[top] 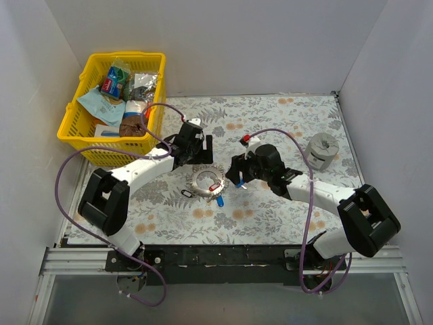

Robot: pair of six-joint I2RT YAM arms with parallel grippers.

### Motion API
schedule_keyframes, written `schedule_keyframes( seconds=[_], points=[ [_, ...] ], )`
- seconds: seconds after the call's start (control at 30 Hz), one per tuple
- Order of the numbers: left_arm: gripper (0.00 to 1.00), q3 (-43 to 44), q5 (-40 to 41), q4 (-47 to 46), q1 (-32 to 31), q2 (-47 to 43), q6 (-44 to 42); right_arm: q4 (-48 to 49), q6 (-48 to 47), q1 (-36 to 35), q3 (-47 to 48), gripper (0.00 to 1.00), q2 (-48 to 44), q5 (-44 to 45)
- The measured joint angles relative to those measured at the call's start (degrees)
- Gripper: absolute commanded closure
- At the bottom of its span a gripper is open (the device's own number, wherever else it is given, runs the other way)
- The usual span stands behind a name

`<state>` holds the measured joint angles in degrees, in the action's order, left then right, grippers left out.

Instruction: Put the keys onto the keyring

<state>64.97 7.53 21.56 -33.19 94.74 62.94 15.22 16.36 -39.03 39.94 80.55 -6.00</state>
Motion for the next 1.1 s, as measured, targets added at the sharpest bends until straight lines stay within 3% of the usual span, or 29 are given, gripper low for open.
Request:
schedule_keyframes(
  seconds=[0.17,0.63,1.0,1.1],
  points=[
    [0.21,-0.9,-3.6,-2.5,0.8,-4.2,1.1,1.9,0.2,0.6,0.0,0.30,0.7,-4.6],
    [0.27,-4.0,-18.2,-5.9,7.1,-4.5,4.0,3.2,2.0,2.7,2.8,0.32,7.6,-14.1],
    [0.28,-5.3,-21.1,-6.8,7.1,-4.1,3.8,1.0,3.3,3.7,3.0,0.36,10.3,-14.9],
    [0.28,-6.0,-21.4,-6.8,7.1,-3.9,3.8,0.8,3.3,3.7,3.0,0.43,10.6,-15.1]
  ],
)
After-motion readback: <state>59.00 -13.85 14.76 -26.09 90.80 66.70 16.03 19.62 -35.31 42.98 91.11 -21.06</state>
